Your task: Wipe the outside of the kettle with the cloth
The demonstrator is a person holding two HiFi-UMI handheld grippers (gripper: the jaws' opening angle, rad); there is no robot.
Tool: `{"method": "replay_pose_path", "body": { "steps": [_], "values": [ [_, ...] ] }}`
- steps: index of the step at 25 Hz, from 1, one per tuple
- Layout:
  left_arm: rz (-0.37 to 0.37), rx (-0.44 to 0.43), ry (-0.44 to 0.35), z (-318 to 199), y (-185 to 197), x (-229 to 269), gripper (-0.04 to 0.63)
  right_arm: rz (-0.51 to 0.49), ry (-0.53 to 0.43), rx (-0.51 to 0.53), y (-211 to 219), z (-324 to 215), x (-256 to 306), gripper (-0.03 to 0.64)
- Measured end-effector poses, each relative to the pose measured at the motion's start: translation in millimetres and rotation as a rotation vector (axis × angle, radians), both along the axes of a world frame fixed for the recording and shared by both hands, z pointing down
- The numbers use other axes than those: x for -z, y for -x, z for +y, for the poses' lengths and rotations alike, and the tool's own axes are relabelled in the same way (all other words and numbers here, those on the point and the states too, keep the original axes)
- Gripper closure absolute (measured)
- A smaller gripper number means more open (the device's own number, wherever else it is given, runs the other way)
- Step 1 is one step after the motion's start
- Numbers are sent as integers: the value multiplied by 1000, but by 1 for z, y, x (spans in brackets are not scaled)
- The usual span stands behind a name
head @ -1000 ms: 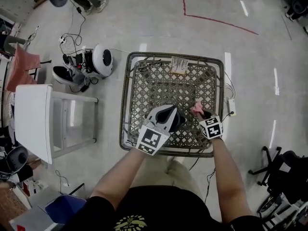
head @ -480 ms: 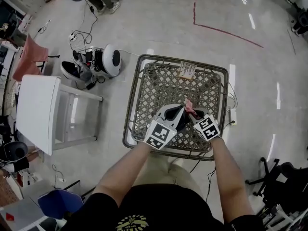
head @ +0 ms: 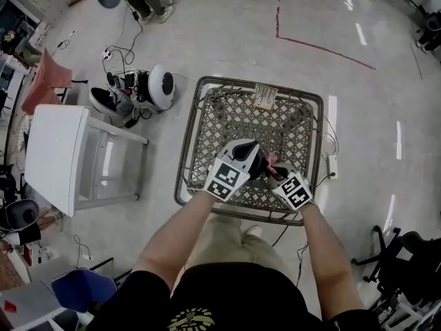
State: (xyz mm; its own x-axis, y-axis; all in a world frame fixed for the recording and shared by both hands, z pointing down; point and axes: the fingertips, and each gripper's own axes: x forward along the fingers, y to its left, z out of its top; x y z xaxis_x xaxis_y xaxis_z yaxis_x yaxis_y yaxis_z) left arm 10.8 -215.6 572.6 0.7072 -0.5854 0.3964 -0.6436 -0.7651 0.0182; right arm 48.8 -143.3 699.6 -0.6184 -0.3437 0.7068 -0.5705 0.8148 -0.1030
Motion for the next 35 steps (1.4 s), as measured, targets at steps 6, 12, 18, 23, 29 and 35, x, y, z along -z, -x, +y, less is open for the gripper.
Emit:
{"method": "replay_pose_path", "body": {
  "steps": [6,12,18,23,29,35],
  "values": [
    [-34,7,-5,0,-1,-3,588,-27,14,20,17,28,5,572],
    [-70,6,-21,1,-3,-5,588,-67,32,54,41,51,11,572],
    [-60,14,-12,1,-4,-4,588,-103,21,102,71,60,25,572],
    [-79,11,-13,1,-2,-9,588,-123,11,124,92,58,28,572],
    [-69,10,-27,3,-3,-6,588,-93,31,106,69,59,18,572],
    [-90,-14,9,3,-5,-10,588,-44,42,55,30,46,8,572]
  ]
}}
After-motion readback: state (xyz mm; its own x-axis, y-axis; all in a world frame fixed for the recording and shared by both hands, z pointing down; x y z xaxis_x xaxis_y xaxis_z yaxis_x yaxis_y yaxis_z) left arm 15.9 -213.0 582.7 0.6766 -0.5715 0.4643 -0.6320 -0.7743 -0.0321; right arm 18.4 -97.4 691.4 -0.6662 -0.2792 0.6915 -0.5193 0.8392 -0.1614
